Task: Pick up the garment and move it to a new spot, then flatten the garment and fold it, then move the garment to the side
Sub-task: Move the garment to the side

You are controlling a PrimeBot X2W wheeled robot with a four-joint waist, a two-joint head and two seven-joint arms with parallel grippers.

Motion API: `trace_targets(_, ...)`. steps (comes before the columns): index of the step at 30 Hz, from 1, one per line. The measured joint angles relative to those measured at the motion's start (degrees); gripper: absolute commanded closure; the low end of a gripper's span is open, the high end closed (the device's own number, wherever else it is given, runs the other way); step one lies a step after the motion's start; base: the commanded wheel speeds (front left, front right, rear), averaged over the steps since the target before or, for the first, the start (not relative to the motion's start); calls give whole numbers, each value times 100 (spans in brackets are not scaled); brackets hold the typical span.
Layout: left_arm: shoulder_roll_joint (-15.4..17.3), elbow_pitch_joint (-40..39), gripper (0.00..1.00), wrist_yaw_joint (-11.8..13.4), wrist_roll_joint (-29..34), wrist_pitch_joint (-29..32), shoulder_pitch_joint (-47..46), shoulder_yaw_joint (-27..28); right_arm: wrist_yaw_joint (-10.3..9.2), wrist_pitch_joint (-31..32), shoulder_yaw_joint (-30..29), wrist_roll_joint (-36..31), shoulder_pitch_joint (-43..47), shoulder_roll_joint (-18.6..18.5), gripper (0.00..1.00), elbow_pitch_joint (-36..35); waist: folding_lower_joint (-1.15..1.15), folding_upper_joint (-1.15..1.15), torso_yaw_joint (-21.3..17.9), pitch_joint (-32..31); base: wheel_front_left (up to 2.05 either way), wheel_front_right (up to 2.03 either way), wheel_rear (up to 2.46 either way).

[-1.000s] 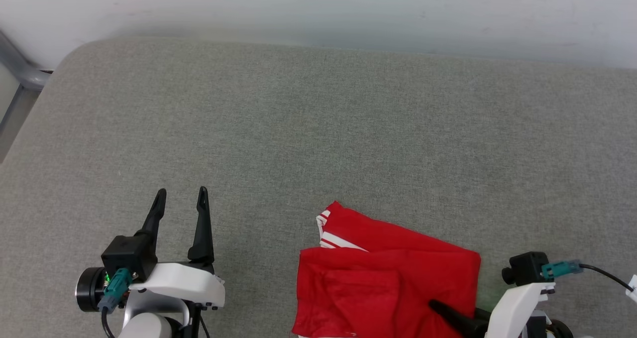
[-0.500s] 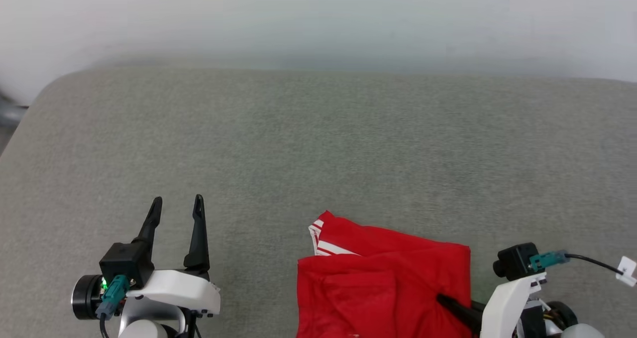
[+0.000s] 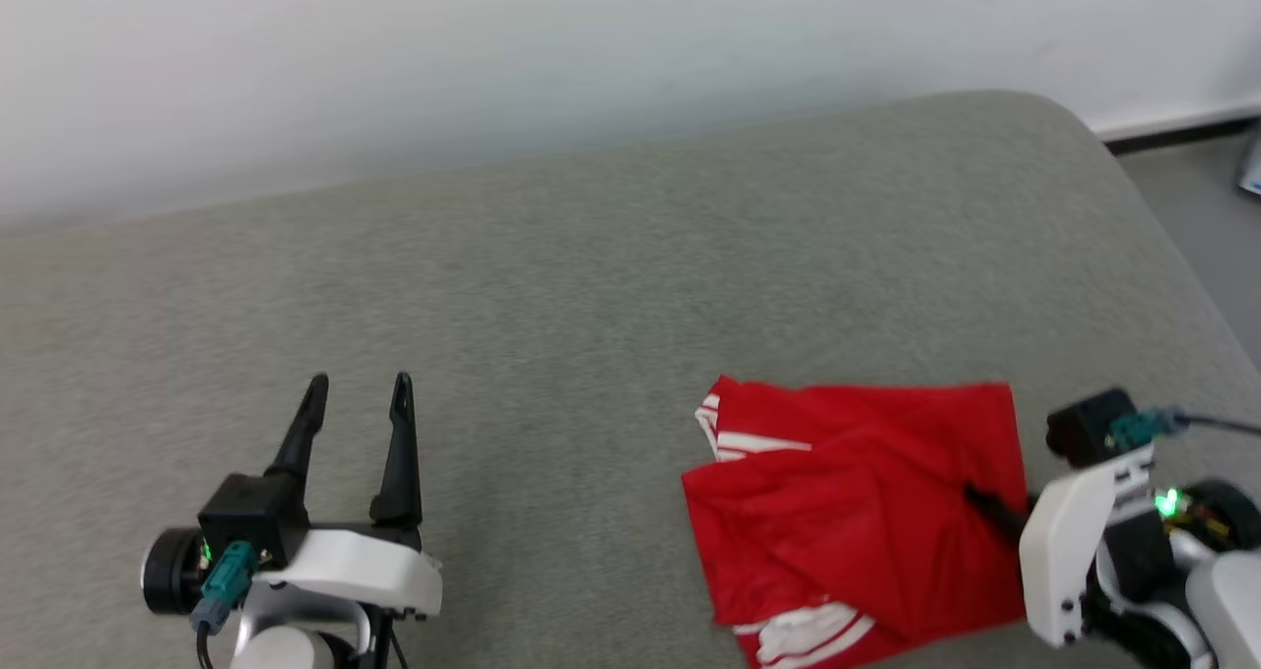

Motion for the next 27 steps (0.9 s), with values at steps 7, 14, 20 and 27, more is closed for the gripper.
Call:
trace_targets(7, 190, -311, 0, -29, 293, 194, -527, -158, 0, -278, -135, -338, -996, -36, 100, 457, 0, 0, -676, 559, 0, 0, 0)
trace_targets(14, 404, -733, 0, -122, 587, 480, -1140, -337, 0, -933, -456, -565, -2090, -43, 100, 1249, 1, 0, -1074, 1412, 0, 0, 0)
trace_targets(20, 560, -1162, 0, -165, 805, 746, -1536, -441, 0, -1502, -1051, -600, -2844, -221, 100, 2119, 1, 0, -1195, 2141, 0, 0, 0)
trace_targets(27, 705, -1561, 0, -208, 970, 990, -1941, -492, 0, -2097, -1566, -764, -3526, -436, 100, 2969, 1, 0, -1119, 2898, 0, 0, 0)
